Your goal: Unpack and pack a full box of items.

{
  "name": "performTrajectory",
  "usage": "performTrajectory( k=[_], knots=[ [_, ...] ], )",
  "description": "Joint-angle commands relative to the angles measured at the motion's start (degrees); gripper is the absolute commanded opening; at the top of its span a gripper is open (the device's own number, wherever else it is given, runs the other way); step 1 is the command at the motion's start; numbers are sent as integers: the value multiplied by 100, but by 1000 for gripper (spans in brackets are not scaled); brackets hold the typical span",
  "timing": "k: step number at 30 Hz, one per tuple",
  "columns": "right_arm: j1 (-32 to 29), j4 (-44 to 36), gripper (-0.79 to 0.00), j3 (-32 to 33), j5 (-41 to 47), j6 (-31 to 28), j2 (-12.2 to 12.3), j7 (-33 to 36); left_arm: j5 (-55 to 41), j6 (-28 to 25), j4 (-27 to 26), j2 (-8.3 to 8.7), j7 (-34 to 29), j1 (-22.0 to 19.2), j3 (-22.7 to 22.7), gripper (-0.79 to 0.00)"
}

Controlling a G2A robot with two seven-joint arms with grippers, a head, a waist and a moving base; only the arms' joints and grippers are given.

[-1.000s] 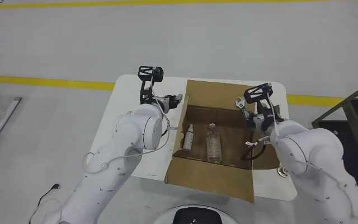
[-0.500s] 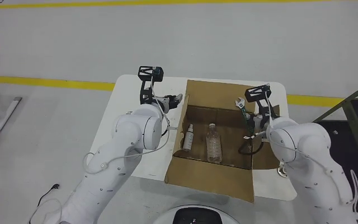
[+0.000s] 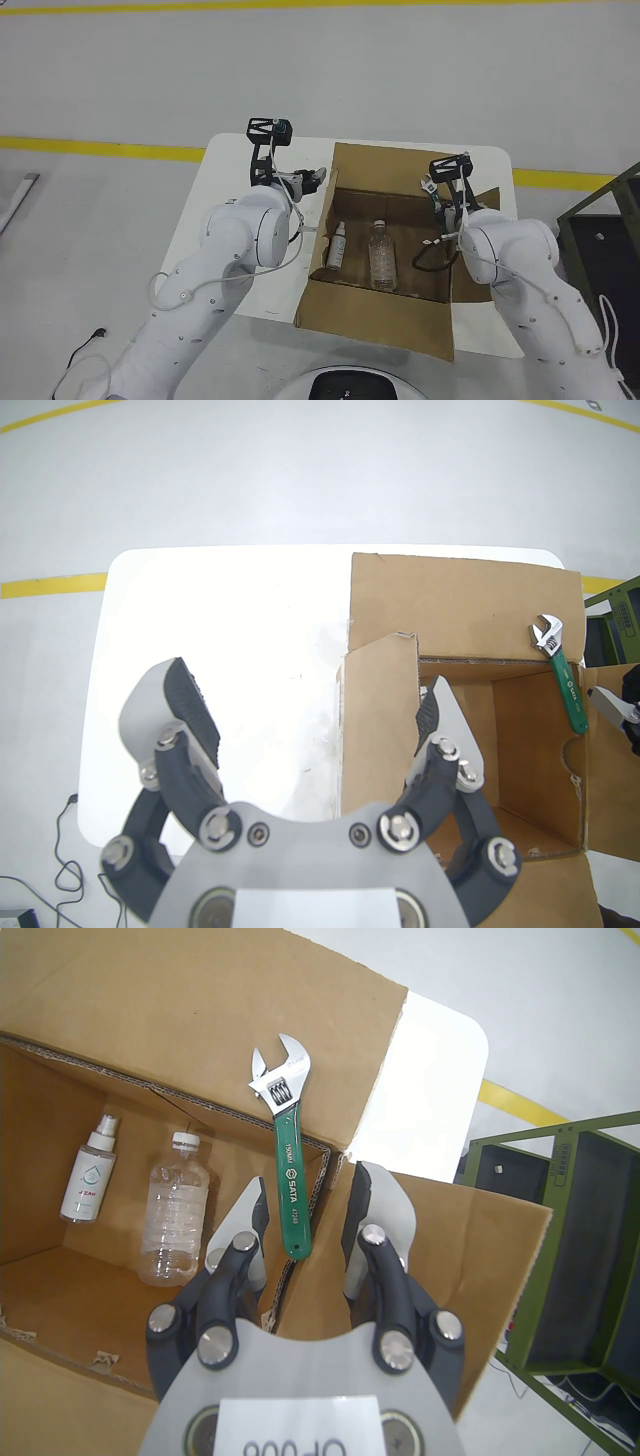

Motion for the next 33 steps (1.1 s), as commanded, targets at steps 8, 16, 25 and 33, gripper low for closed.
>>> performTrajectory(
  k=[8, 16, 25, 33],
  knots=[
    [100, 256, -409, -199, -126, 15, -94, -19, 0, 0, 0, 0, 0, 0, 0, 0],
    [64, 332, -416, -105, -209, -57, -135, -34, 0, 0, 0, 0, 0, 0, 0, 0],
    [61, 490, -425, -82, -276, -49, -200, -94, 0, 0, 0, 0, 0, 0, 0, 0],
    [80, 581, -456, -113, -354, -48, -264, -92, 0, 0, 0, 0, 0, 0, 0, 0]
  ],
)
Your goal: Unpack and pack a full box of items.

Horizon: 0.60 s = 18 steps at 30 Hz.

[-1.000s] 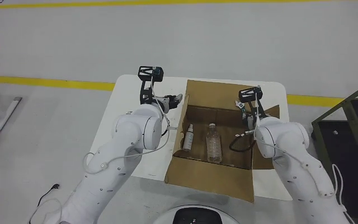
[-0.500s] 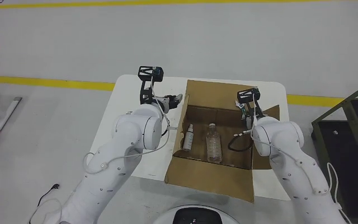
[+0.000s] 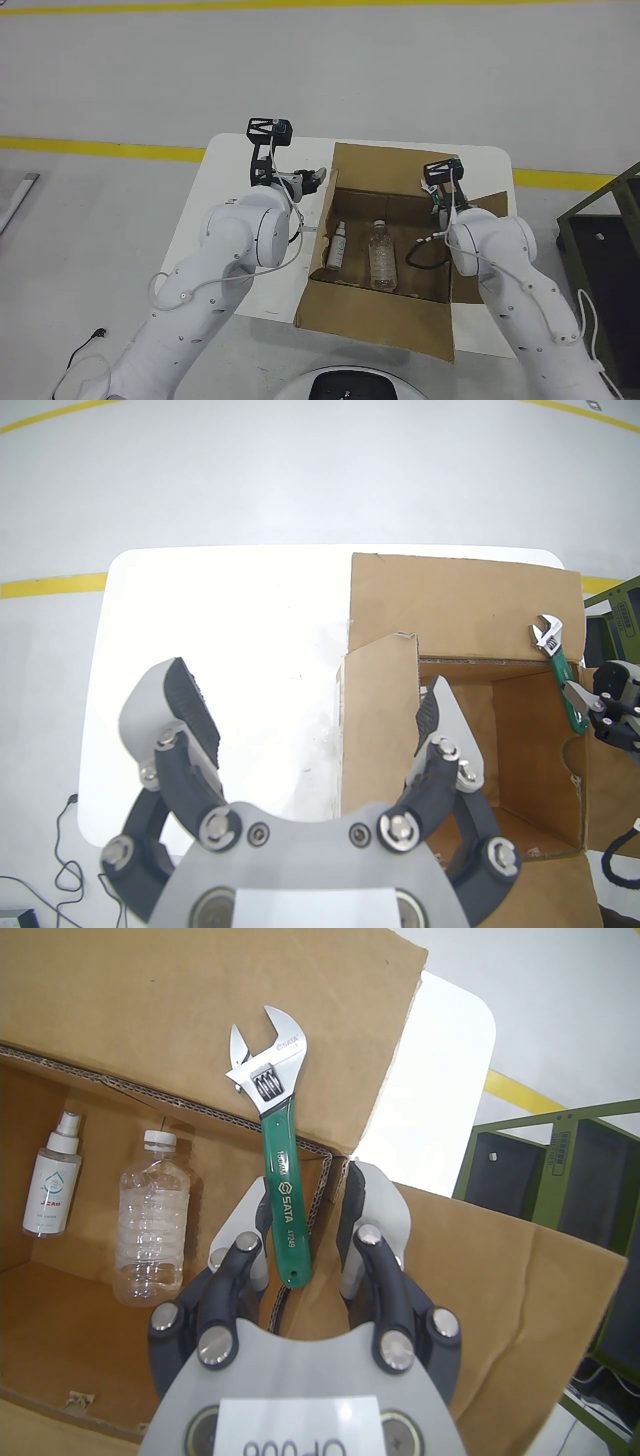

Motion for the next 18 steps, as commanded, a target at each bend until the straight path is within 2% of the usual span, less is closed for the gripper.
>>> performTrajectory(
  k=[1, 11, 18],
  knots=[
    [4, 17, -456, 3, -7, -10, -13, 6, 0, 0, 0, 0, 0, 0, 0, 0],
    [21, 126, -480, -13, 26, -49, -93, -12, 0, 0, 0, 0, 0, 0, 0, 0],
    [54, 214, -702, -10, 41, -71, -145, -17, 0, 0, 0, 0, 0, 0, 0, 0]
  ],
)
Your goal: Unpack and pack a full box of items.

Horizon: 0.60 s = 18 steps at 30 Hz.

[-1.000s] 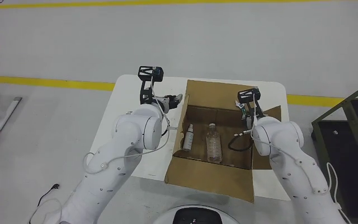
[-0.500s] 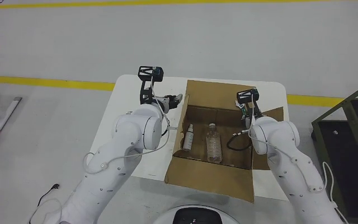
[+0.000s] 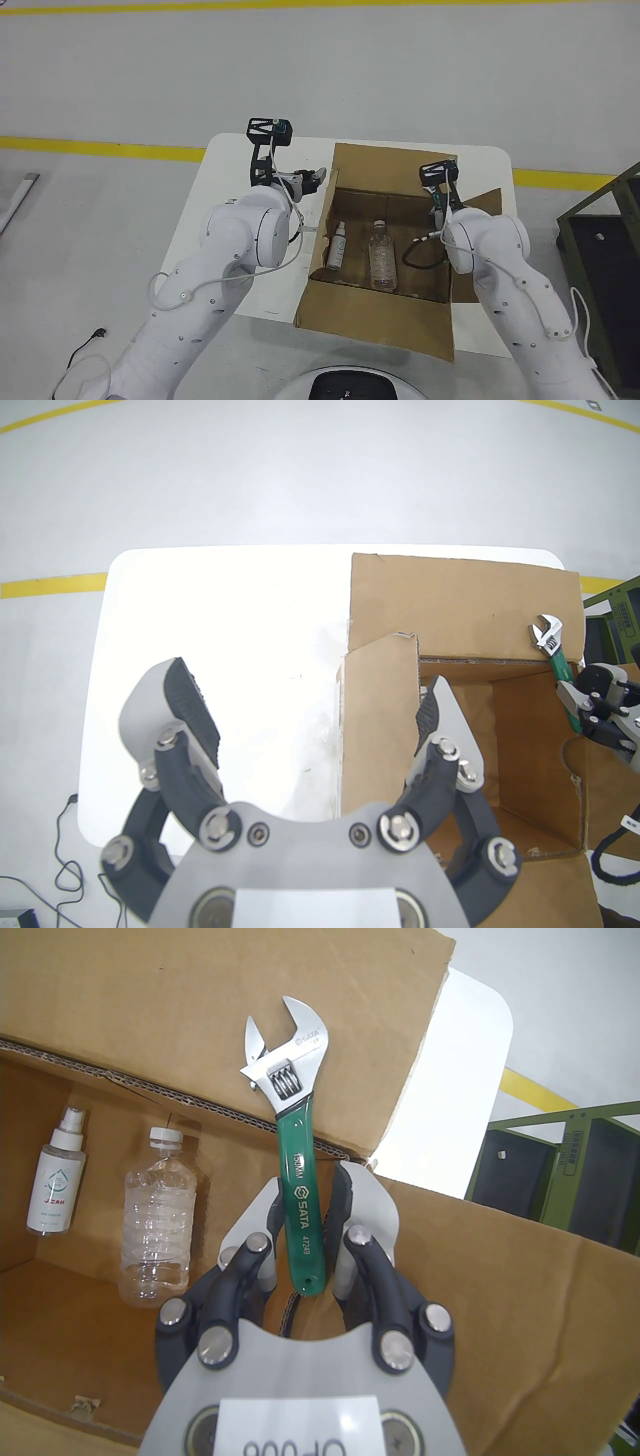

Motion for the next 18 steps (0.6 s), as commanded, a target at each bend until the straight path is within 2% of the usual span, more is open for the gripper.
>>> performTrajectory(
  k=[1, 2, 10, 18],
  knots=[
    [5, 13, -745, 3, 5, -2, -13, -1, 0, 0, 0, 0, 0, 0, 0, 0],
    [6, 24, -785, 8, 15, -4, -20, -4, 0, 0, 0, 0, 0, 0, 0, 0],
    [3, -36, -785, 125, 201, -43, -67, -50, 0, 0, 0, 0, 0, 0, 0, 0],
    [-130, -624, -785, 230, 279, -133, -91, -19, 0, 0, 0, 0, 0, 0, 0, 0]
  ],
)
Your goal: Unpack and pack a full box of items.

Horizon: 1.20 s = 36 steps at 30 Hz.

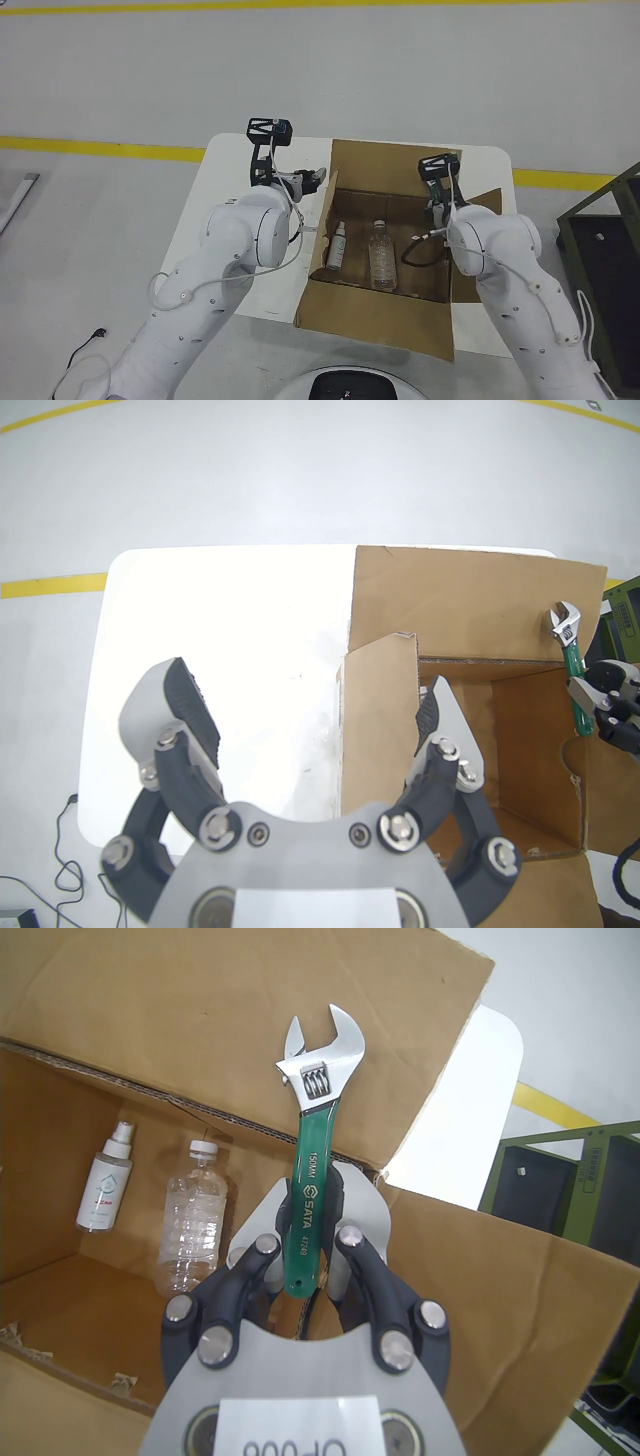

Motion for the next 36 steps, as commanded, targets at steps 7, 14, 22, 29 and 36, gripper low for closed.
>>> performTrajectory(
  k=[7, 14, 22, 29, 36],
  knots=[
    [-454, -901, -785, 17, 45, -85, -10, 118, 0, 0, 0, 0, 0, 0, 0, 0],
    [-1250, -1335, -785, -221, 36, -1, -25, 241, 0, 0, 0, 0, 0, 0, 0, 0],
    [-1397, -687, -785, -636, -433, 291, -109, 146, 0, 0, 0, 0, 0, 0, 0, 0],
    [-1067, 104, -785, -898, -788, 377, -214, 103, 0, 0, 0, 0, 0, 0, 0, 0],
    [-637, 813, -785, -1180, -794, 379, -362, 82, 0, 0, 0, 0, 0, 0, 0, 0]
  ],
)
